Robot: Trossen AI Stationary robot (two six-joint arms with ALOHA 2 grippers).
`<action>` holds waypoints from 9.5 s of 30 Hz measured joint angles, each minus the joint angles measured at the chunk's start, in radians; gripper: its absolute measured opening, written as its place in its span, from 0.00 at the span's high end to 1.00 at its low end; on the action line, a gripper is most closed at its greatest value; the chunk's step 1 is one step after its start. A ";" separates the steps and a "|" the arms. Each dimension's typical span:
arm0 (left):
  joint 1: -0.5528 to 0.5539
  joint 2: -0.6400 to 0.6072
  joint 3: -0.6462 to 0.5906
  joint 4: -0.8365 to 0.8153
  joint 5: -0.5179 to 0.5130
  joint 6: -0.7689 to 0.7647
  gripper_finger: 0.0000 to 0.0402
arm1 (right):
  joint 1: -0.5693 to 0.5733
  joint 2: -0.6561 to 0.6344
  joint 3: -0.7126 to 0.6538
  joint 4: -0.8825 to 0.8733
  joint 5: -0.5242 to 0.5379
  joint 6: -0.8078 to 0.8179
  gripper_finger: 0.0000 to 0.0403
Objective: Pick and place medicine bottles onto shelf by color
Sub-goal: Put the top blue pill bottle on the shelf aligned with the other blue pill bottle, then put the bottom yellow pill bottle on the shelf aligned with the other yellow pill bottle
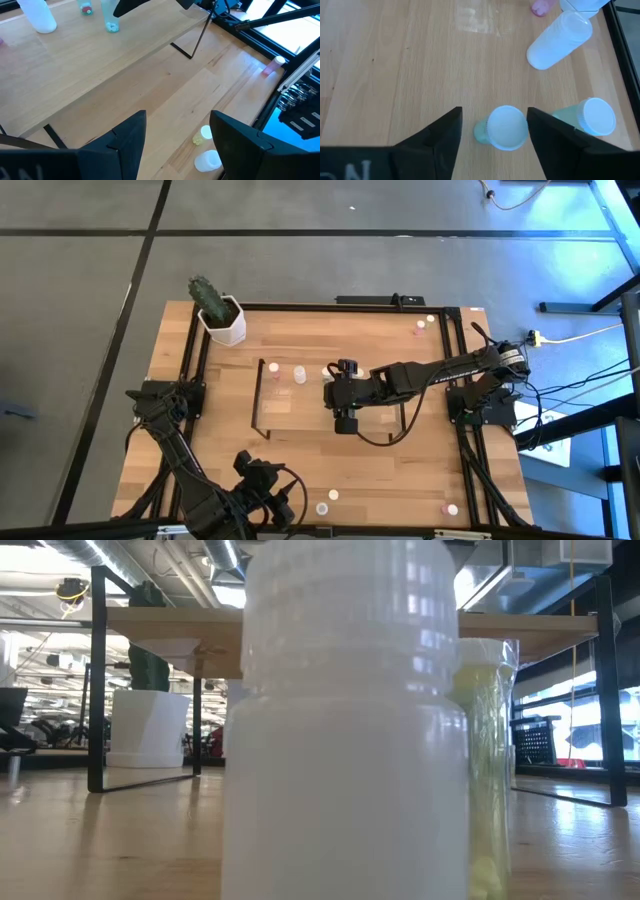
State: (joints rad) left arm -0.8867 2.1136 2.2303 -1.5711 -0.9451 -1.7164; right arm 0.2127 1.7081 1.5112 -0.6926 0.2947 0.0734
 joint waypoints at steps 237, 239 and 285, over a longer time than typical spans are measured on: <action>-0.229 0.000 0.000 0.039 0.019 0.235 0.47 | 0.372 0.281 0.306 -0.223 -0.101 0.268 0.70; -0.229 0.000 0.000 0.039 0.019 0.235 0.47 | 0.371 0.248 0.307 -0.249 -0.100 0.325 0.70; -0.222 0.000 0.000 0.039 -0.003 0.287 0.47 | 0.067 0.082 0.299 -0.682 0.007 0.623 0.70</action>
State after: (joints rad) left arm -1.1084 2.1136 2.2307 -1.5326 -0.9478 -1.4292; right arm 0.2794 1.7900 1.8103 -1.3746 0.3013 0.6968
